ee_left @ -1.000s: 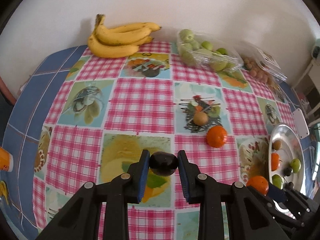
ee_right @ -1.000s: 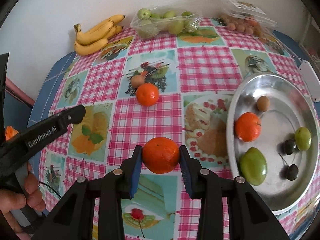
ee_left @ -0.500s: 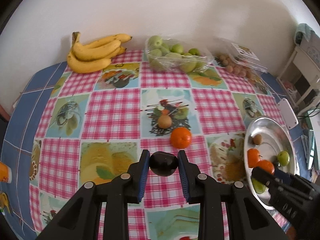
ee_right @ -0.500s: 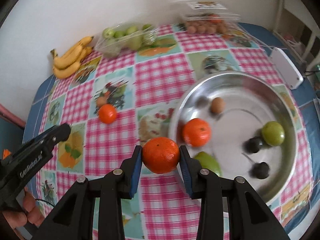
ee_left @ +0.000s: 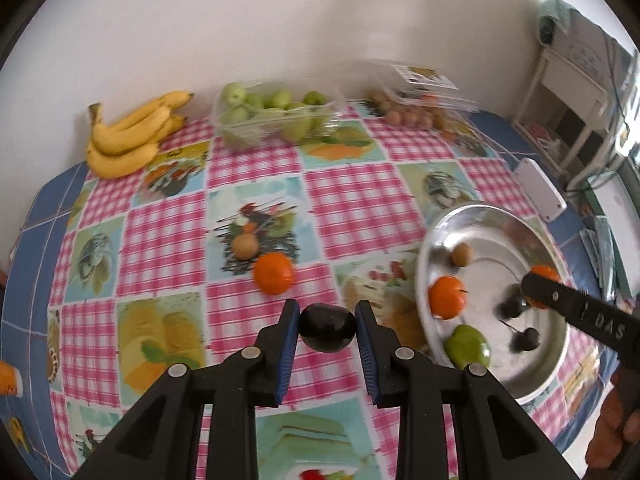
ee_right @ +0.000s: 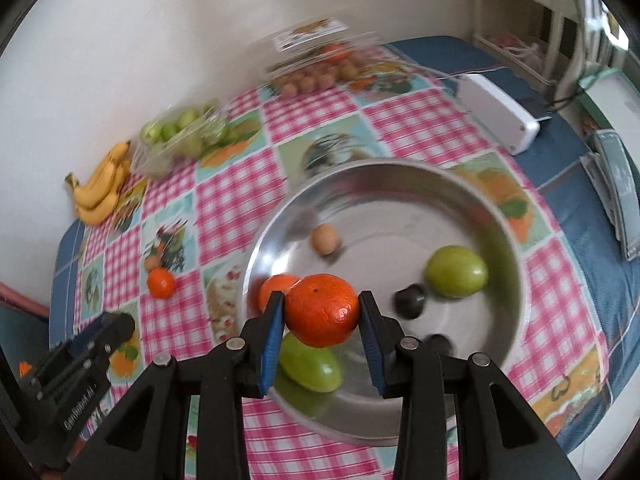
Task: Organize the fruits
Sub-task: 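Carry the dark cherry with the left gripper while the right carries the tangerine over the plate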
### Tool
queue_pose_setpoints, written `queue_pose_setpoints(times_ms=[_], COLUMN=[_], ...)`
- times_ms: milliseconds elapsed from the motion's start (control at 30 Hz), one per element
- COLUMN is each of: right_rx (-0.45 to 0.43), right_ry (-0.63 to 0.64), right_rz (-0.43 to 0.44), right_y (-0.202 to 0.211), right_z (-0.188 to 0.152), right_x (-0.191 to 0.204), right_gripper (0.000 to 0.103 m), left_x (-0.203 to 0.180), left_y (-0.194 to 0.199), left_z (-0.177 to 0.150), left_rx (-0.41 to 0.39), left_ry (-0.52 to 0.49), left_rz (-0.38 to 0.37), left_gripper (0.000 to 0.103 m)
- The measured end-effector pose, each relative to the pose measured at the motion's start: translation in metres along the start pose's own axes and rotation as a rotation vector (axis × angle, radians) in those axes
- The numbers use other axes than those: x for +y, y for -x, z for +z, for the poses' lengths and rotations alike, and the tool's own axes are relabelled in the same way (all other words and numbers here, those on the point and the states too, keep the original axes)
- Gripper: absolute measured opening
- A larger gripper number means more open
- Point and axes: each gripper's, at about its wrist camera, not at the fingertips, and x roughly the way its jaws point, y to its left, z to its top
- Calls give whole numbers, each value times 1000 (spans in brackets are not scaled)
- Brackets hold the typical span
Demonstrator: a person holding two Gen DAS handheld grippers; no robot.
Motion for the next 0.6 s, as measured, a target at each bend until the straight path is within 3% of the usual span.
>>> queue_pose_setpoints(times_ms=[300,600], right_rx=[-29,-24], right_ry=[-104,-122], right_rz=[-18,-19], right_y=[11,12], right_z=[12,14], right_x=[-47,-60], right_gripper=[38,38], left_x=[-53,-112], left_y=[1,-16], left_z=[9,10], left_rx=[-20,-26], left_ry=[-116,-260], left_rz=[-36,-77], left_gripper=[30,30])
